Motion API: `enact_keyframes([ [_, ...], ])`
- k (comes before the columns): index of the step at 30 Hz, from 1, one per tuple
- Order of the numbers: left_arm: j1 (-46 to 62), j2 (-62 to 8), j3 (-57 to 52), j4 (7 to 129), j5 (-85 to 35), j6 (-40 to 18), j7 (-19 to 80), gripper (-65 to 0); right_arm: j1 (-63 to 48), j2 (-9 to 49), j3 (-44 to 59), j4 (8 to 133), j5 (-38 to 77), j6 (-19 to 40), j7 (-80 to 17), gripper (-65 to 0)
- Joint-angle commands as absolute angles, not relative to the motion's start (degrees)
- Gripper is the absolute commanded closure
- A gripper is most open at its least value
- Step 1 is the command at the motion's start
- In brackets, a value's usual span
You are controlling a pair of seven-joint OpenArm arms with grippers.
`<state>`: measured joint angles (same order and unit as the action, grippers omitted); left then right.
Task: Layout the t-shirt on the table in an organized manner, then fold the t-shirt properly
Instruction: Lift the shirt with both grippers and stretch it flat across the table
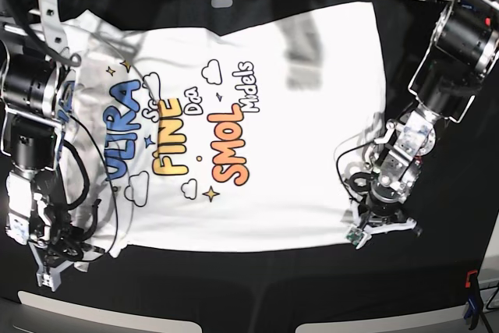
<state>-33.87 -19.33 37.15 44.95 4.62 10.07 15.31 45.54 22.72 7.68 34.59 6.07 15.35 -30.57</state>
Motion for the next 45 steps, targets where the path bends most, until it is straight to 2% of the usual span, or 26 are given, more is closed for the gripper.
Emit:
enact_keyframes([
  [1, -36.8, -19.9, 36.8, 44.8, 4.6, 11.3, 13.8, 0.0, 47.8, 22.7, 7.9, 35.7, 6.2, 15.2, -29.3, 0.0],
  [11, -44.8, -19.9, 36.8, 36.2, 4.4, 10.1, 12.3, 0.0, 48.9, 17.3, 7.9, 35.7, 3.2, 15.1, -28.7, 0.0],
  [15, -46.0, -19.9, 36.8, 34.5, 4.4, 7.4, 10.8, 0.0, 50.8, 17.3, 7.9, 35.7, 0.0, 14.2, -28.0, 0.0],
  [29, -46.2, -19.7, 36.8, 34.5, 4.4, 7.3, 10.2, 0.0, 52.2, 17.6, 7.9, 35.7, -0.1, 13.8, -23.9, 0.0],
  [32, -46.2, -19.7, 36.8, 34.5, 4.4, 7.3, 10.2, -0.8, 52.2, 17.6, 7.9, 35.7, -2.8, 13.8, -21.7, -21.4],
  [34, -46.2, -19.7, 36.8, 34.5, 4.4, 7.4, 10.2, -16.2, 52.2, 17.6, 7.9, 35.7, -5.4, 13.8, -20.0, -32.1],
  [35, -46.2, -19.7, 36.8, 34.5, 4.4, 7.5, 10.0, -22.5, 52.2, 17.7, 7.9, 35.7, -6.2, 13.8, -19.9, -34.3],
  [37, -46.2, -19.7, 36.8, 34.5, 4.4, 8.9, 8.5, -28.3, 52.2, 17.8, 7.9, 35.7, -6.2, 13.7, -19.9, -34.5],
  [43, -46.2, -19.7, 36.8, 34.5, 4.3, 10.5, 7.9, -28.4, 52.2, 17.8, 7.9, 35.7, -5.0, 13.8, -20.0, -34.5],
  [45, -46.3, -19.7, 36.8, 34.5, 4.2, 10.5, 10.9, -28.4, 52.2, 17.9, 7.9, 35.7, -1.3, 13.8, -22.8, -34.4],
])
